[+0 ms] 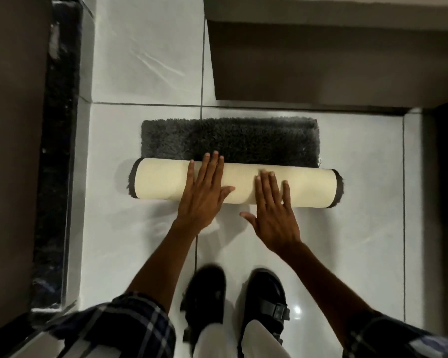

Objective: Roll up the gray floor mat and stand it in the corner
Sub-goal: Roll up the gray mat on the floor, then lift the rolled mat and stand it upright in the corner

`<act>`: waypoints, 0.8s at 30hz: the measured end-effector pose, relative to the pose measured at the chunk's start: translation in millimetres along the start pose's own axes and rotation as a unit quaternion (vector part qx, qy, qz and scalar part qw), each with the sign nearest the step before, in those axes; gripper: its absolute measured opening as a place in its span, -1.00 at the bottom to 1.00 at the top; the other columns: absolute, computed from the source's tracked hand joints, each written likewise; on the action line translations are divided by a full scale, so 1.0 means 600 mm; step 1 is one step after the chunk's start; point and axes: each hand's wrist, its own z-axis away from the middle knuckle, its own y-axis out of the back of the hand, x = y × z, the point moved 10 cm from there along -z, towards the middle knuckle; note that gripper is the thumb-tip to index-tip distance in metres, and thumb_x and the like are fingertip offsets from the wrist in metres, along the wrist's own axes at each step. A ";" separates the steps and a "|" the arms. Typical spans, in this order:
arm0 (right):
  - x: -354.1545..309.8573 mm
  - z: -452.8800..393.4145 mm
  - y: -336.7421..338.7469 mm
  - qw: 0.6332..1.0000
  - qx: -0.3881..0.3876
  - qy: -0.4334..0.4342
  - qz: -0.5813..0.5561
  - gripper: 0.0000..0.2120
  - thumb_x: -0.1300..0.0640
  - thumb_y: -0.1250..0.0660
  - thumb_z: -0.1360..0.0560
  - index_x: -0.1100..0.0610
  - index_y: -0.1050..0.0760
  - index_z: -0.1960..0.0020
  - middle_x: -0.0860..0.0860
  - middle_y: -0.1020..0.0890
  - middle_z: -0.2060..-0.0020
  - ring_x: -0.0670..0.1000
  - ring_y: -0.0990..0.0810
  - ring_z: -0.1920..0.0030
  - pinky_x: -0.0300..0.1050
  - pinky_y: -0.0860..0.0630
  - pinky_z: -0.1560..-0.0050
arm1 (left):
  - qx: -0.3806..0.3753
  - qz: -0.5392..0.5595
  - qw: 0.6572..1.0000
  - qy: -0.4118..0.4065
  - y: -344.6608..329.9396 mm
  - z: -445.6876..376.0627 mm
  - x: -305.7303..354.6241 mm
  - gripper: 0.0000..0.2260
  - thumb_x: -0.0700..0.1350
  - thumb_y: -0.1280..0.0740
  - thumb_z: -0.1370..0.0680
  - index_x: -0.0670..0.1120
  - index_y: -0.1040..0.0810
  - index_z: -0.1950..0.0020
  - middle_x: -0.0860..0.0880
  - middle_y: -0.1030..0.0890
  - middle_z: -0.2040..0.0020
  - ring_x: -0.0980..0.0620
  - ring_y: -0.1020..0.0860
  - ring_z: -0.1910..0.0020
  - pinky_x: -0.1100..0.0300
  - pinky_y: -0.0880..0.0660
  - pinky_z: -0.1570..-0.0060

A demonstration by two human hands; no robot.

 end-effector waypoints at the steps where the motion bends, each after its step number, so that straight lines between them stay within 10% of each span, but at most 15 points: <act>1: 0.006 -0.021 0.009 1.000 -0.004 -0.005 -0.001 -0.11 -0.37 0.03 -0.64 0.29 0.08 -0.66 0.25 0.02 -0.67 0.22 0.07 -0.68 0.33 -0.02 -0.62 | 0.009 -0.006 1.000 -0.008 -0.001 0.005 -0.002 -0.28 0.27 0.04 -0.67 -0.20 -0.08 -0.67 -0.21 -0.13 -0.68 -0.18 -0.11 -0.67 -0.29 -0.15 -0.58; 7: 0.055 -0.163 0.069 0.999 -0.018 -0.034 -0.033 -0.15 -0.41 0.15 -0.61 0.21 -0.15 -0.62 0.17 -0.30 -0.60 0.20 -0.22 -0.61 0.30 -0.09 -0.61 | 0.041 -0.031 0.998 0.033 0.014 -0.017 -0.024 -0.21 0.26 -0.16 -0.64 -0.19 0.02 -0.68 -0.24 -0.03 -0.69 -0.22 -0.02 -0.68 -0.35 -0.08 -0.58; 11: 0.086 -0.244 0.089 0.994 -0.044 -0.042 -0.090 -0.16 -0.50 0.19 -0.56 0.04 -0.17 -0.60 0.08 -0.35 -0.58 0.17 -0.29 -0.58 0.27 -0.15 -0.59 | 0.118 0.128 0.947 0.268 0.036 -0.005 -0.078 -0.16 0.35 -0.16 -0.60 -0.17 -0.05 -0.68 -0.24 -0.06 -0.69 -0.22 -0.03 -0.68 -0.29 0.10 -0.60; 14: 0.096 -0.278 0.090 0.989 -0.072 -0.053 -0.121 -0.14 -0.53 0.22 -0.53 0.01 -0.19 -0.59 0.07 -0.36 -0.58 0.18 -0.31 -0.57 0.29 -0.16 -0.56 | 0.217 0.357 0.770 0.481 0.032 0.037 -0.101 -0.10 0.31 -0.50 -0.41 -0.20 -0.31 -0.55 -0.26 -0.36 -0.53 -0.24 -0.36 -0.52 -0.31 -0.31 -0.50; 18: 0.105 -0.303 0.082 0.984 -0.111 -0.064 -0.123 -0.14 -0.52 0.24 -0.53 0.01 -0.15 -0.61 0.12 -0.32 -0.60 0.22 -0.34 -0.55 0.34 -0.16 -0.52 | 0.094 0.753 0.397 0.516 -0.072 0.003 -0.026 -0.54 0.13 -0.49 -0.50 -0.04 -0.51 -0.31 -0.12 -0.55 -0.28 -0.17 -0.52 -0.37 -0.20 -0.54 -0.33; 24: 0.094 -0.317 0.091 0.978 -0.150 -0.068 -0.131 -0.09 -0.62 0.28 -0.40 -0.18 -0.27 -0.55 0.16 -0.60 -0.34 0.29 -0.48 -0.39 0.39 -0.22 -0.44 | 0.023 0.879 0.247 0.408 -0.097 -0.052 0.033 -0.19 0.28 -0.36 -0.43 0.06 -0.19 -0.62 -0.19 -0.37 -0.55 -0.20 -0.37 -0.53 -0.27 -0.41 -0.44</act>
